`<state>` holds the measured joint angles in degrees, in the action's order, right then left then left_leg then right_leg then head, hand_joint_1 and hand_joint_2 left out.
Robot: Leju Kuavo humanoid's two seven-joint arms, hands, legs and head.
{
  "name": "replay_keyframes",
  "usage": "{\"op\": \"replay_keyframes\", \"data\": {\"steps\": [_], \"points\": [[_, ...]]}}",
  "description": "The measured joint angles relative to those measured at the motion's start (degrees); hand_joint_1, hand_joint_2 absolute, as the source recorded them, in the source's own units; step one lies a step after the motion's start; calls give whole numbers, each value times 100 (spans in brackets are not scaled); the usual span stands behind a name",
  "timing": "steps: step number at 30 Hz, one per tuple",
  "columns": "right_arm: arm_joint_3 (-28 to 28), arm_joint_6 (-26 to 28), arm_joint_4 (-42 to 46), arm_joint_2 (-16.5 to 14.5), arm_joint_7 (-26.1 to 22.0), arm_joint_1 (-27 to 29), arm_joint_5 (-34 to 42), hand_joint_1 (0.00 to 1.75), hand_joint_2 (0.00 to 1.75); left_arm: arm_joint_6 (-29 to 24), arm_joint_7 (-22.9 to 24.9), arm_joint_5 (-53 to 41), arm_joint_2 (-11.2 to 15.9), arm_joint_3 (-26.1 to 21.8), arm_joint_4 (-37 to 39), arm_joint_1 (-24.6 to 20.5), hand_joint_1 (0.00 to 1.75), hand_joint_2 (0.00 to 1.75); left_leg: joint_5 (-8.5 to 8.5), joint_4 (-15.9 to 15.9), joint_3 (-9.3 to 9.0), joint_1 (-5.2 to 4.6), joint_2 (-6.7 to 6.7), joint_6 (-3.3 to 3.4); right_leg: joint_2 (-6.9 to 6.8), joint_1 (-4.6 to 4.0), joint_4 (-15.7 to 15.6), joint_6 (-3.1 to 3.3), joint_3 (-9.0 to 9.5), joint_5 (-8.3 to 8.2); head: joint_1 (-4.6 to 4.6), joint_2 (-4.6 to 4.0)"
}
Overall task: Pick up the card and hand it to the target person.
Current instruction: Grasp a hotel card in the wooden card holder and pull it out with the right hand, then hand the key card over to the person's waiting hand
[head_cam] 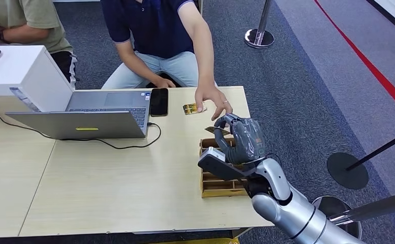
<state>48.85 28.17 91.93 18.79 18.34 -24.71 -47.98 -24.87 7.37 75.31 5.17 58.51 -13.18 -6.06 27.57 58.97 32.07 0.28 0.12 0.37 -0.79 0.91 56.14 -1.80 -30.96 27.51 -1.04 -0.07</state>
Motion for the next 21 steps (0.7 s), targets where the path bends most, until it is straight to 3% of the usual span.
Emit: {"op": "replay_keyframes", "data": {"steps": [14, 18, 20, 21], "points": [[24, 440, -1787, -521, -109, -1044, -124, 166, 175, 128, 93, -218, 43, 6, 0, 0, 0, 175, -2, 0, 2, 0, -2, -1, -4, 0, 1, 0, -1, 0, 0, 0], [24, 570, -2247, -655, -143, -1239, -141, 0, 175, 161, 112, -299, 50, 16, 0, -1, 0, 175, -2, 0, 3, 0, -2, -1, -3, 0, 1, 0, -2, 0, 1, 0], [25, 588, -2503, -727, -175, -1341, -134, 0, 175, 181, 103, -363, 56, 39, 0, -1, 0, 175, -2, 0, 2, 0, -2, -1, -3, 0, 1, 0, -2, 0, 1, 0], [26, 595, -2616, -761, -189, -1377, -130, 0, 175, 186, 80, -386, 57, 59, 0, -1, 0, 131, -2, 0, 2, 0, -2, -1, -3, 0, 1, 0, -2, 0, 1, 0]]}}
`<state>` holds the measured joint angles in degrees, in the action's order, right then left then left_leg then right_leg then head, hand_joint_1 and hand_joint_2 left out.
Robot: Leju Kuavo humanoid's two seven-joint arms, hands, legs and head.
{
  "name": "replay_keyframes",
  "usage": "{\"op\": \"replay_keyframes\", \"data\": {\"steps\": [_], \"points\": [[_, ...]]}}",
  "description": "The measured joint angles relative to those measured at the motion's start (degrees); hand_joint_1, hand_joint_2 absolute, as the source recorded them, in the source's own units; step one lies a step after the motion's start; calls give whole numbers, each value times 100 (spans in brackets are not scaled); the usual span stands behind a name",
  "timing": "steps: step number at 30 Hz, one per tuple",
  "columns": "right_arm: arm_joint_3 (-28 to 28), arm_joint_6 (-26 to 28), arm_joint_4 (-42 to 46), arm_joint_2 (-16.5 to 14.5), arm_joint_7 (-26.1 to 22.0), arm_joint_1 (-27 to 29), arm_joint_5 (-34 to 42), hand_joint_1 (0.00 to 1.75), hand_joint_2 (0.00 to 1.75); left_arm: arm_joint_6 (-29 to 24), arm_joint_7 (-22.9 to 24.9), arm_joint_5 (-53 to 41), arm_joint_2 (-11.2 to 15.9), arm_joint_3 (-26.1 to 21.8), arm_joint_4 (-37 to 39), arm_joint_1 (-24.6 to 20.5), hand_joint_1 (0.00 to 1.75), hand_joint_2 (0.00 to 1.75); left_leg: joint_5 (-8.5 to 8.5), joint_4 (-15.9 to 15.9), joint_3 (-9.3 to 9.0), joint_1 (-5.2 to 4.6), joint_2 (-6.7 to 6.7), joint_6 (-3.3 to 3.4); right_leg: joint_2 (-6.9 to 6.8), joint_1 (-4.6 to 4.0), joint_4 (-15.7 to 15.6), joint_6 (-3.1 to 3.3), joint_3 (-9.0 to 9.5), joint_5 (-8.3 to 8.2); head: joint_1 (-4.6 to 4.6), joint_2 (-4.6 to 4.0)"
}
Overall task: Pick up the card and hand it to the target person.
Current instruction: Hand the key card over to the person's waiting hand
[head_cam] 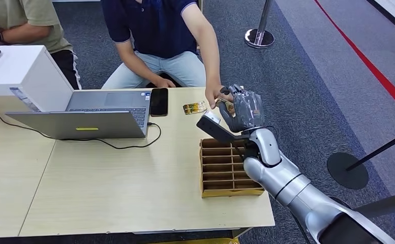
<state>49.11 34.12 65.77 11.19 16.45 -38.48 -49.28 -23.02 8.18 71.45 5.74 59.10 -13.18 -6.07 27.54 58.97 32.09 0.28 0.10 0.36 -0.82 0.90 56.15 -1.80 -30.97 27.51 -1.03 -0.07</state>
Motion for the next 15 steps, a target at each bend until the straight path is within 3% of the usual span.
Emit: {"op": "replay_keyframes", "data": {"steps": [3, 9, 15], "points": [[1, 15, -196, -65, -5, -47, 7, 0, 175, 2, -80, -9, 10, 55, 0, 0, 0, 0, 0, 0, 0, 0, 0, 0, -1, 0, 0, 0, -1, 0, 0, 0], [-28, 171, -328, -69, 1, -48, 340, 0, 175, -43, -64, 45, 33, 68, 0, 4, 0, 0, 0, 0, 0, 0, 1, 0, 1, 0, 0, 0, -4, 0, -1, 0], [-374, 518, -196, 76, -289, 168, 1460, 0, 175, -105, -78, 139, 36, 68, 0, 8, 0, 0, 0, 3, -3, -2, -1, 0, -1, 1, -3, 0, -4, 0, 0, 0]]}}
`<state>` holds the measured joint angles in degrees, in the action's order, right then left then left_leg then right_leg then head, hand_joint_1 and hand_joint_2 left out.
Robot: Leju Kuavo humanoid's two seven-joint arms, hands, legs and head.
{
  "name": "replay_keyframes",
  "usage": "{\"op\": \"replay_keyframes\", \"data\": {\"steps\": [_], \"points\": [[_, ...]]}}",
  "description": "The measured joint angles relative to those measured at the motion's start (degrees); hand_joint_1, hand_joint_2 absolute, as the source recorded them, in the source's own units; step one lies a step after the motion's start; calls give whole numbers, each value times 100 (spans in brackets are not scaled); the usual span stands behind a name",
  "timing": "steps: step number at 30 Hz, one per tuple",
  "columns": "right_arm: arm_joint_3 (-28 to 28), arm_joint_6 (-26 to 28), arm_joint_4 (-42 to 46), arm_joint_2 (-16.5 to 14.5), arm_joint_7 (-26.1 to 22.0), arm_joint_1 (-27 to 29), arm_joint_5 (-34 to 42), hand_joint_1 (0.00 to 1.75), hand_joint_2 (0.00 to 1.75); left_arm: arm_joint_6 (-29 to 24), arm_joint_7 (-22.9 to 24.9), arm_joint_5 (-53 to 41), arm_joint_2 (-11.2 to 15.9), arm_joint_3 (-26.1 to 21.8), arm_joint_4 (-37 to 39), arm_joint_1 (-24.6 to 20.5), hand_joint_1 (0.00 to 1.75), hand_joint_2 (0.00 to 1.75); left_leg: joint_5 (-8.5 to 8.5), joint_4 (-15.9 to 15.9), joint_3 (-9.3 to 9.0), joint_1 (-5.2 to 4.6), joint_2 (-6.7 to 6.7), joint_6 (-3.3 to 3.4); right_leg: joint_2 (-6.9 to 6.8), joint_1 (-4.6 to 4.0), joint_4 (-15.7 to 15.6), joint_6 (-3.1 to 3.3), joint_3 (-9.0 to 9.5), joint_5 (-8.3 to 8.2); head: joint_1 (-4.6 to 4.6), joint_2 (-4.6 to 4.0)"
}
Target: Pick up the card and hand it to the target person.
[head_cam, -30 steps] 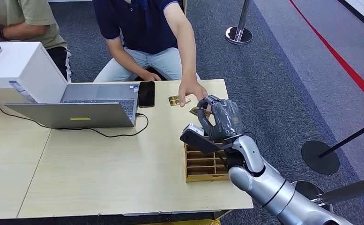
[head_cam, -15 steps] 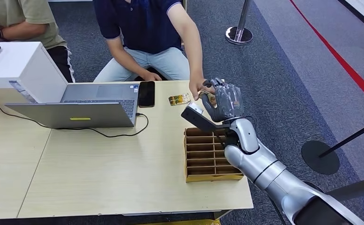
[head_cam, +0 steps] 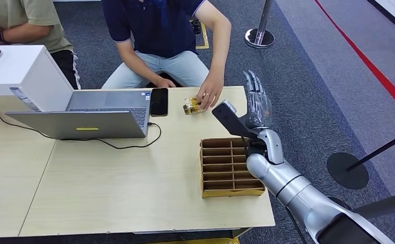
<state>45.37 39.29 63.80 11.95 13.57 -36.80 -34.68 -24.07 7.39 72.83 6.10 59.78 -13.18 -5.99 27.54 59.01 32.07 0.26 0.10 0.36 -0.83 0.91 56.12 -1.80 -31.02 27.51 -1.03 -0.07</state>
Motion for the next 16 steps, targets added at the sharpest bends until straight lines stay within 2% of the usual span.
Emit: {"op": "replay_keyframes", "data": {"steps": [3, 10, 16], "points": [[-481, 12, 256, 178, -298, 304, 530, 0, 175, -33, -4, 47, 0, 0, 0, 16, 0, 0, 0, 1, 0, -1, -1, 0, -1, 0, 0, 0, 1, 0, 0, 0], [-1988, 15, 876, 607, -983, 1234, 2038, 0, 175, -88, -5, 141, 1, -3, 0, 30, 0, 0, 4, 1, 4, -3, -3, 3, -5, 1, -3, -1, 0, 0, 0, 0], [-2720, 12, 1158, 781, -1127, 1597, 2260, 0, 175, -91, -6, 147, 4, -4, 0, 24, 0, 0, 5, 1, -2, -1, 6, 1, 11, 1, -2, -2, -1, -2, 0, 0]]}}
